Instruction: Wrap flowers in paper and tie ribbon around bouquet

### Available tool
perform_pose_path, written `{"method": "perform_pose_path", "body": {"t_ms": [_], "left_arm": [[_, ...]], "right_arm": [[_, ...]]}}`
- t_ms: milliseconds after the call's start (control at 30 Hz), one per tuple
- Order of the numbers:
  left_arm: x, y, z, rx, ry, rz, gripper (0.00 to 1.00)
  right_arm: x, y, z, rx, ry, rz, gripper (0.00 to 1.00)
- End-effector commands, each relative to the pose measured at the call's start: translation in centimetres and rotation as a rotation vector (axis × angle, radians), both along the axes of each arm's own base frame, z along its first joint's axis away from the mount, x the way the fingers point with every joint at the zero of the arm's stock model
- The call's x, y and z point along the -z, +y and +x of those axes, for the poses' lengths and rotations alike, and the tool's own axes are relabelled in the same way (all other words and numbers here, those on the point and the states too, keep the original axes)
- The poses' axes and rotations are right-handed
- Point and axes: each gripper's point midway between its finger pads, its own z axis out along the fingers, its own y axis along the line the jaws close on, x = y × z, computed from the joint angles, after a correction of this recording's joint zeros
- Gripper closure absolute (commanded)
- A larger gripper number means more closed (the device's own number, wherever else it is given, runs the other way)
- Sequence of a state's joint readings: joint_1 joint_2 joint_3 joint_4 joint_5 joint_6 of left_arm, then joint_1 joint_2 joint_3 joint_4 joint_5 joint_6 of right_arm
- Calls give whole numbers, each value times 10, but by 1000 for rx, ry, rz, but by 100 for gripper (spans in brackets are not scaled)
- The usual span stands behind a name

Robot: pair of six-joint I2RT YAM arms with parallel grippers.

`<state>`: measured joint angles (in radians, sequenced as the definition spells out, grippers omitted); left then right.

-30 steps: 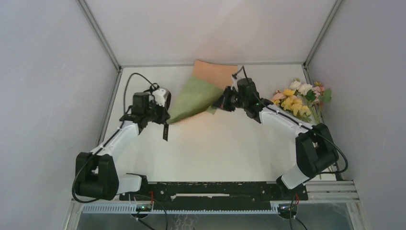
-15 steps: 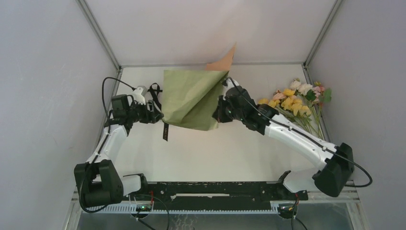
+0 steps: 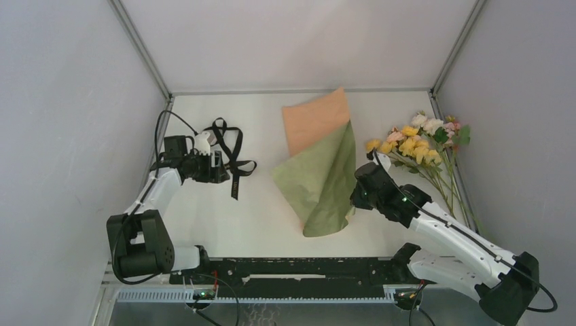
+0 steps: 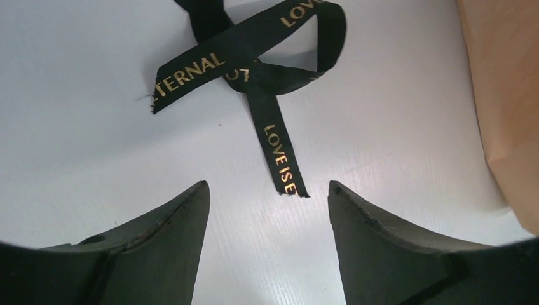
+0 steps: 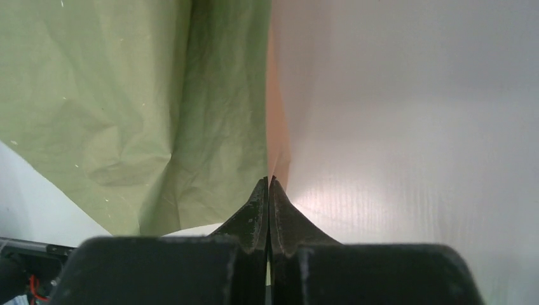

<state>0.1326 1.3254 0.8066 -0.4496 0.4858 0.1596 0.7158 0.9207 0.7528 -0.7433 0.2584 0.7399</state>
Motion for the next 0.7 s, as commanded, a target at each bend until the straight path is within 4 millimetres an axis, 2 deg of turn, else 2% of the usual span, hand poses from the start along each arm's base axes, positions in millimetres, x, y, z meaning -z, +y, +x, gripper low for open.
{"method": "perform_pose_path", "body": {"t_ms": [0, 33, 100, 200, 300, 333, 400, 533, 667], "left_arm": [[-57, -30, 3, 196, -147, -23, 24], [-67, -46, -2, 261, -166, -40, 19], [-89, -86, -15, 420, -217, -79, 2], [-125, -140, -27, 592, -281, -172, 0], [-153, -186, -35, 707, -270, -268, 0], [-159, -195, -35, 723, -253, -296, 0], [-172, -222, -49, 801, -239, -343, 0], [-184, -261, -74, 908, -325, -282, 0], [-185, -281, -93, 956, -380, -242, 0]], "right_arm": [[-24, 1, 3, -57, -64, -74, 100], [-29, 6, 4, -96, -70, -88, 100], [-36, 20, 9, -167, -79, -92, 100], [-41, 36, 17, -237, -88, -88, 100], [-45, 42, 22, -265, -101, -88, 100], [-46, 43, 24, -264, -103, -84, 100], [-48, 44, 26, -265, -107, -68, 100], [-55, 50, 32, -260, -114, -1, 100], [-67, 51, 39, -208, -114, 106, 100]]}}
